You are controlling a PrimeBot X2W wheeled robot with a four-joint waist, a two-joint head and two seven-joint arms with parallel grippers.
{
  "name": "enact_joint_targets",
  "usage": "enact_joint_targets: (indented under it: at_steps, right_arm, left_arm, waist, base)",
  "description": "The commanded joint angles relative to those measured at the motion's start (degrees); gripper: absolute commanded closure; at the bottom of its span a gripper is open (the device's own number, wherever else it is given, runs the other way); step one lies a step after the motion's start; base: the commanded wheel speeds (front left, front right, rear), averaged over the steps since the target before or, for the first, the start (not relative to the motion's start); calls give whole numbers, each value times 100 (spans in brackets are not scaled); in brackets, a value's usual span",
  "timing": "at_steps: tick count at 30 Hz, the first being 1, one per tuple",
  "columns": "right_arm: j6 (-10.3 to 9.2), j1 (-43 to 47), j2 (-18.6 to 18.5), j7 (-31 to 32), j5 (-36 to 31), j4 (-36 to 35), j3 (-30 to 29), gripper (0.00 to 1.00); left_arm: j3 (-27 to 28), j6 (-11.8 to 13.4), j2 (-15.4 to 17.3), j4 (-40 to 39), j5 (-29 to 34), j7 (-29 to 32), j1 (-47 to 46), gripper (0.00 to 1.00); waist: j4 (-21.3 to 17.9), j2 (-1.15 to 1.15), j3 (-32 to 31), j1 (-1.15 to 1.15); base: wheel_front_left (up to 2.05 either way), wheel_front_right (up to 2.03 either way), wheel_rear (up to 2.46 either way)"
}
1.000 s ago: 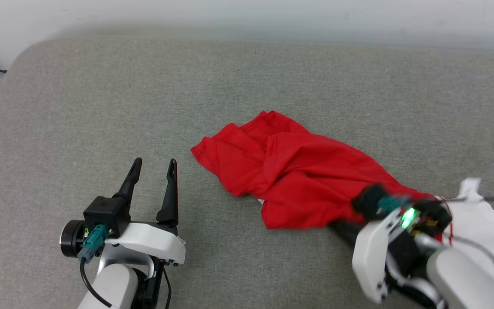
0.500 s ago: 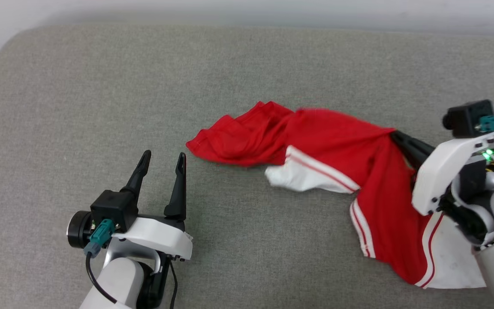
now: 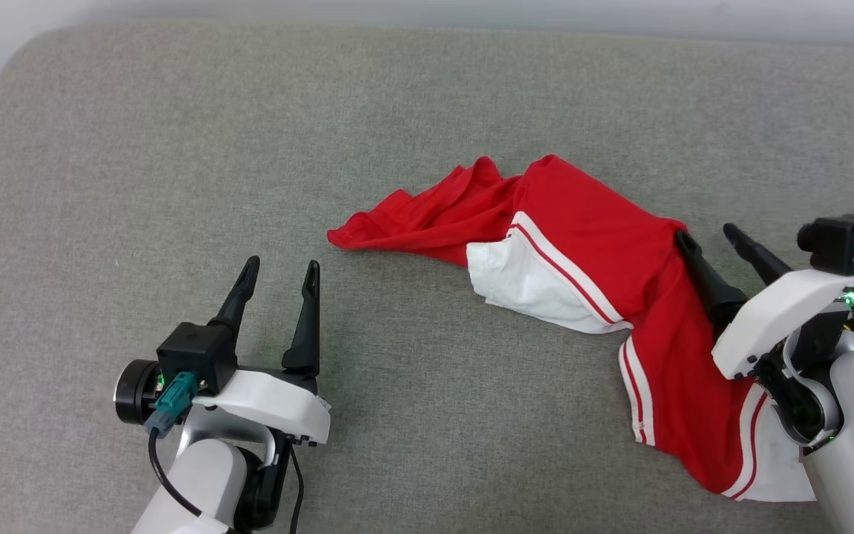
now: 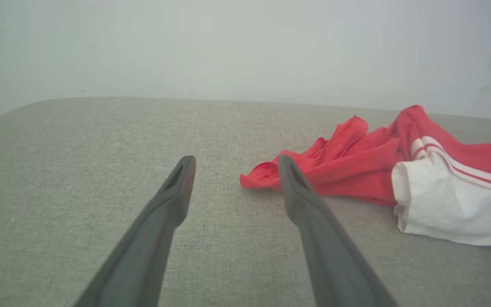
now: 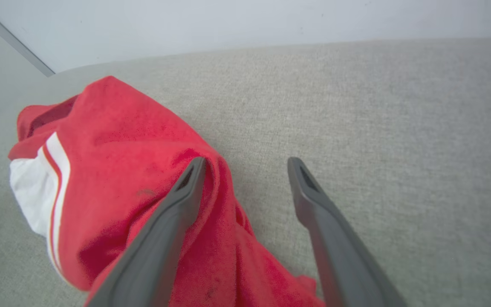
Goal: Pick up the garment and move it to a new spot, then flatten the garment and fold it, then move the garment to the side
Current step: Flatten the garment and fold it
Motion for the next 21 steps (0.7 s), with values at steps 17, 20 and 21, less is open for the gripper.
enact_joint_targets:
  at_steps: [17, 20, 21]
  right_arm:
    - [-5, 1458, 1055, -1835, -2112, -1908, -1053, 0]
    - [-5, 1803, 1214, -1742, -2241, -2349, -1082, 0]
    - [-5, 1900, 1258, -1701, -2258, -2478, -1062, 0]
  left_arm:
    - [-482, -462, 92, -116, -162, 872, -206, 0]
    - [-711, -665, 74, -37, -319, 1580, -364, 0]
    - [-769, -723, 81, -1, -374, 1813, -431, 0]
  waist:
    - [-524, 0, -626, -1]
    - [-653, 0, -648, -1]
    - [-710, 0, -649, -1]
  base:
    - [0, 0, 0]
    - [0, 0, 0]
    - [0, 0, 0]
